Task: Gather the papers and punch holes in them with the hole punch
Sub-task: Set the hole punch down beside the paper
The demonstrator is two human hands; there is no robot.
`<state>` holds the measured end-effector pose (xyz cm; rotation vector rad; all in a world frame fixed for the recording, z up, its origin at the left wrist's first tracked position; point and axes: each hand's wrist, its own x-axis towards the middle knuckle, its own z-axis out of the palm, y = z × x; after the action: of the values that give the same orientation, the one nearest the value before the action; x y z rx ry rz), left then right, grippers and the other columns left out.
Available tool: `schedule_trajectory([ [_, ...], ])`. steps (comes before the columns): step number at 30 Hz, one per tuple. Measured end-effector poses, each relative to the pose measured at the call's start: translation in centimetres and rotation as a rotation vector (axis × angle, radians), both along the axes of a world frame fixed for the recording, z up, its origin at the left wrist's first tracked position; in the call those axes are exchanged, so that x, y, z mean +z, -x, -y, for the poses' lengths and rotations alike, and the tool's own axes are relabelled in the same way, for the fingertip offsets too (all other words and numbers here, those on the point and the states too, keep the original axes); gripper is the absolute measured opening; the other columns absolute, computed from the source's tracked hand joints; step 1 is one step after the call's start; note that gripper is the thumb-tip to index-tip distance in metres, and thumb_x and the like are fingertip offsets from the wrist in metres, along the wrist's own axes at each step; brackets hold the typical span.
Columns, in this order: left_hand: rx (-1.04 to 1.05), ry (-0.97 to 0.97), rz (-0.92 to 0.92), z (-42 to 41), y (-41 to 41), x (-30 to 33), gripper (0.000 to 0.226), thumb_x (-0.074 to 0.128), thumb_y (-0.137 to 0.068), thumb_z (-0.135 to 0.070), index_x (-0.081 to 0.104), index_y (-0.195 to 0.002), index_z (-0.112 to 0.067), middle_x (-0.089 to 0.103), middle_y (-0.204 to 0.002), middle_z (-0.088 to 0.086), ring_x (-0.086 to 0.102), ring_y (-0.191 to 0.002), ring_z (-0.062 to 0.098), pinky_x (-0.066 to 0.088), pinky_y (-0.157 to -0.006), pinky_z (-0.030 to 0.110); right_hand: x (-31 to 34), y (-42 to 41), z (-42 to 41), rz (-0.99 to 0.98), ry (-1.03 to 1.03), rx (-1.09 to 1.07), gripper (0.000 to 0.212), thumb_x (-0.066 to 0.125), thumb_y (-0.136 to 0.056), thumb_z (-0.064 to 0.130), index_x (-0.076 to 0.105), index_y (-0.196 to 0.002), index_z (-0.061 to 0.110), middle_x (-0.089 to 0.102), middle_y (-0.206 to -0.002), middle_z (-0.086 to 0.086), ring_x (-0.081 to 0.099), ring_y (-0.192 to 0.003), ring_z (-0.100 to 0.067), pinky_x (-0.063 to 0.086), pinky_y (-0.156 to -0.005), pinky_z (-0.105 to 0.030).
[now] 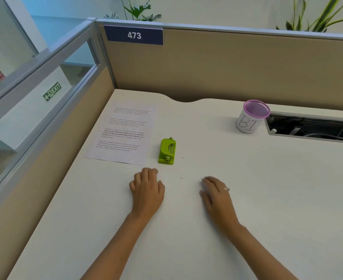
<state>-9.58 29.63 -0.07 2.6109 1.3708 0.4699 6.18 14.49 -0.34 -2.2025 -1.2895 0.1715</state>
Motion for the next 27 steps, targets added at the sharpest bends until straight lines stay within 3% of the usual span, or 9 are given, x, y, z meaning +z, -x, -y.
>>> schedule_trajectory([
  [6, -0.101, -0.083, -0.058, 0.7, 1.9, -1.7, 0.032, 0.060, -0.081, -0.021, 0.062, -0.112, -0.015, 0.062, -0.122, 0.007, 0.060, -0.109, 0.025, 0.049, -0.079, 0.038, 0.8, -1.2, -8.0, 0.027, 0.155, 0.118, 0.053, 0.037, -0.088, -0.011, 0.037, -0.140, -0.003, 0.040, -0.147, -0.017, 0.037, -0.135, -0.031, 0.029, -0.113, -0.036],
  [8, -0.107, -0.097, -0.066, 0.8, 1.9, -1.7, 0.033, 0.055, -0.082, -0.024, 0.062, -0.113, -0.015, 0.062, -0.123, 0.007, 0.060, -0.110, 0.024, 0.049, -0.080, 0.037, 1.0, -1.7, -9.6, 0.036, 0.226, 0.163, 0.049, 0.035, -0.094, 0.001, 0.036, -0.142, 0.007, 0.038, -0.149, -0.010, 0.034, -0.136, -0.026, 0.031, -0.110, -0.035],
  [11, -0.095, -0.083, -0.063, 0.8, 1.9, -1.5, 0.034, 0.048, -0.083, -0.026, 0.062, -0.113, -0.015, 0.062, -0.124, 0.006, 0.059, -0.111, 0.024, 0.048, -0.082, 0.037, 0.8, -1.8, -10.6, 0.138, 0.233, 0.237, 0.030, 0.031, -0.099, 0.034, 0.048, -0.122, 0.028, 0.052, -0.126, 0.004, 0.043, -0.122, -0.015, 0.033, -0.091, -0.030],
  [14, -0.092, -0.070, -0.070, 0.8, 1.9, -1.3, 0.038, 0.040, -0.085, -0.028, 0.062, -0.114, -0.016, 0.061, -0.124, 0.005, 0.059, -0.112, 0.023, 0.048, -0.082, 0.038, 0.8, -1.4, -9.6, 0.225, 0.227, 0.267, 0.022, 0.033, -0.097, 0.040, 0.051, -0.107, 0.033, 0.055, -0.112, 0.006, 0.048, -0.107, -0.013, 0.034, -0.087, -0.030],
  [17, -0.085, -0.075, -0.077, 0.8, 1.9, -1.3, 0.039, 0.039, -0.085, -0.029, 0.061, -0.114, -0.015, 0.061, -0.125, 0.005, 0.059, -0.112, 0.022, 0.046, -0.082, 0.038, 0.2, -0.1, -8.0, 0.184, 0.168, 0.293, 0.022, 0.035, -0.100, 0.031, 0.051, -0.113, 0.025, 0.055, -0.116, 0.008, 0.045, -0.105, -0.010, 0.038, -0.090, -0.031],
  [20, -0.083, -0.075, -0.085, 0.8, 1.9, -1.4, 0.039, 0.040, -0.085, -0.029, 0.061, -0.114, -0.015, 0.061, -0.125, 0.005, 0.059, -0.112, 0.022, 0.046, -0.081, 0.038, 0.0, 1.3, -6.3, -0.011, 0.167, 0.243, 0.025, 0.037, -0.099, 0.024, 0.050, -0.121, 0.023, 0.053, -0.121, 0.009, 0.041, -0.103, -0.003, 0.039, -0.097, -0.029],
  [24, -0.082, -0.050, -0.092, 0.8, 1.9, -1.3, 0.038, 0.042, -0.085, -0.029, 0.061, -0.114, -0.015, 0.061, -0.125, 0.005, 0.059, -0.111, 0.022, 0.046, -0.081, 0.038, -0.1, 2.1, -5.2, -0.036, 0.024, 0.099, 0.047, 0.046, -0.079, -0.019, 0.059, -0.120, -0.001, 0.059, -0.122, -0.014, 0.056, -0.113, -0.030, 0.038, -0.095, -0.025],
  [27, -0.081, -0.034, -0.097, 0.7, 1.9, -1.4, 0.036, 0.047, -0.084, -0.028, 0.060, -0.115, -0.016, 0.061, -0.126, 0.005, 0.058, -0.112, 0.023, 0.046, -0.082, 0.038, 0.0, 2.3, -5.3, -0.031, -0.033, -0.046, 0.051, 0.043, -0.077, -0.024, 0.055, -0.124, -0.007, 0.057, -0.126, -0.022, 0.055, -0.118, -0.035, 0.036, -0.100, -0.027],
])
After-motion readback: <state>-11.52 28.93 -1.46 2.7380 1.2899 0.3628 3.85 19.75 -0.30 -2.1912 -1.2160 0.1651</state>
